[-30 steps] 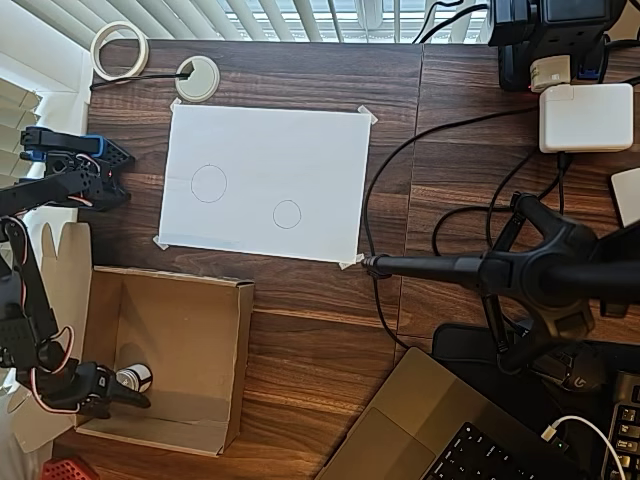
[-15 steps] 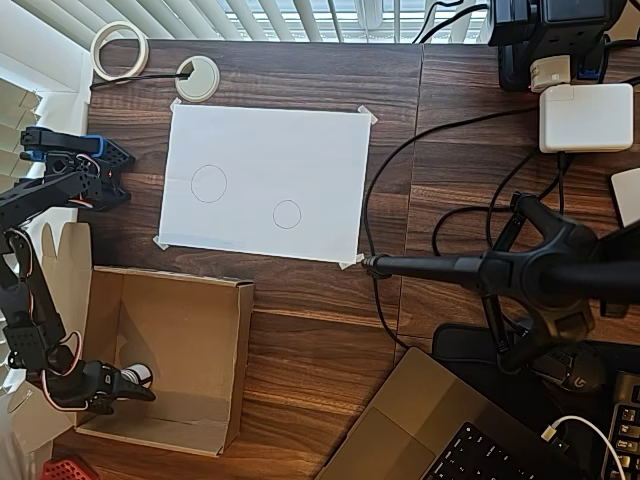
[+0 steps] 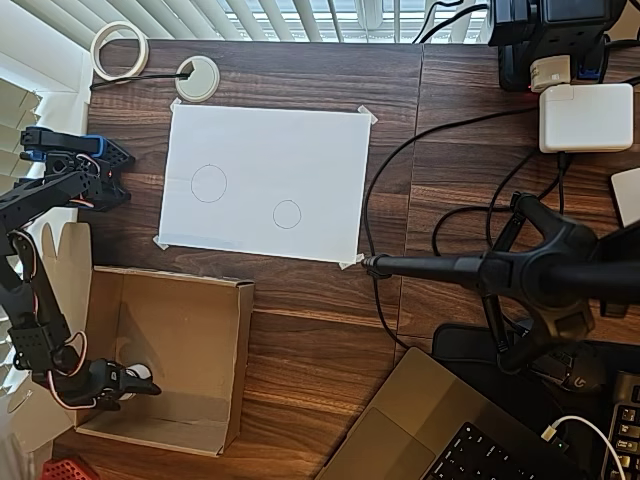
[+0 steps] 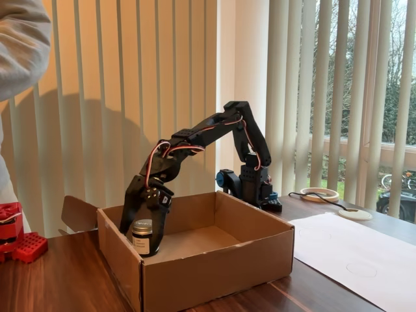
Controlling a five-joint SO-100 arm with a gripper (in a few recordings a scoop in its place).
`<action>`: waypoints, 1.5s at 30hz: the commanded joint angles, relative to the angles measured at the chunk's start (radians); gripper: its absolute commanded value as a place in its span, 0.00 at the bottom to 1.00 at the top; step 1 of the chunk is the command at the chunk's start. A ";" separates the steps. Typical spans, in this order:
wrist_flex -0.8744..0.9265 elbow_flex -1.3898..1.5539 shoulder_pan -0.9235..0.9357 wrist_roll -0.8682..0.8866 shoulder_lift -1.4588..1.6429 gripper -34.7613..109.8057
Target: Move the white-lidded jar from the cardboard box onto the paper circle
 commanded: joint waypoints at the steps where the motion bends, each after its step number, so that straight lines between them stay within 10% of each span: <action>1: 0.023 -0.014 0.020 -0.018 0.049 0.53; 45: 0.075 -0.023 0.038 -0.107 0.041 0.43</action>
